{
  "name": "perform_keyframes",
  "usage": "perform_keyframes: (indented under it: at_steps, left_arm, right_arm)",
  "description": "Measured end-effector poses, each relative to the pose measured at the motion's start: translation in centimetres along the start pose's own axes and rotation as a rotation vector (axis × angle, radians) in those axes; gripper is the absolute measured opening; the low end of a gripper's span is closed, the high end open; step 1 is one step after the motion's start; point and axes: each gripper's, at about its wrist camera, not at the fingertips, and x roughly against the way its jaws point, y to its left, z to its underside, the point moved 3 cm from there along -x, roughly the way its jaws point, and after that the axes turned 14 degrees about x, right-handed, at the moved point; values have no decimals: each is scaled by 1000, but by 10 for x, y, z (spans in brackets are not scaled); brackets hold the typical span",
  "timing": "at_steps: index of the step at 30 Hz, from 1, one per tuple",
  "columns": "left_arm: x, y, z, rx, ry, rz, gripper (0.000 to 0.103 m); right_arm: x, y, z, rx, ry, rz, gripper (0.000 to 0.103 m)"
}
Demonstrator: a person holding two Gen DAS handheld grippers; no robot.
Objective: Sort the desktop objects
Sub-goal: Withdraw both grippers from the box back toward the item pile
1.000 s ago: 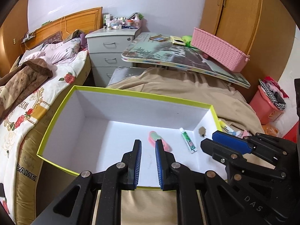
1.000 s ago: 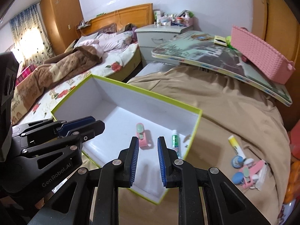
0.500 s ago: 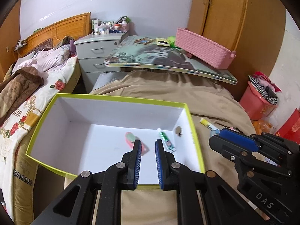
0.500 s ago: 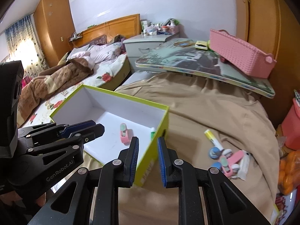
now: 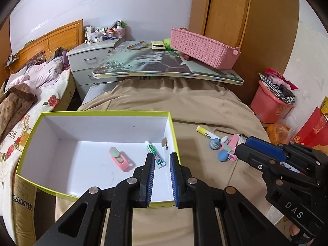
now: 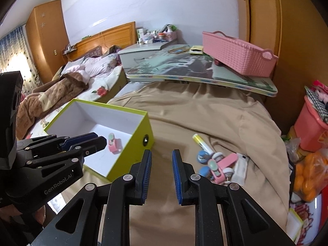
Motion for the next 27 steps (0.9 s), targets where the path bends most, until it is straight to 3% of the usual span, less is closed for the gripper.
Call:
perform_keyframes:
  at_steps: [15, 27]
  left_arm:
    - [-13, -45, 8, -64, 28, 57, 15]
    - [-45, -83, 33, -126, 116, 113, 15]
  right_arm:
    - [3, -47, 35, -68, 31, 70, 21]
    - [-13, -94, 79, -152, 90, 116, 21]
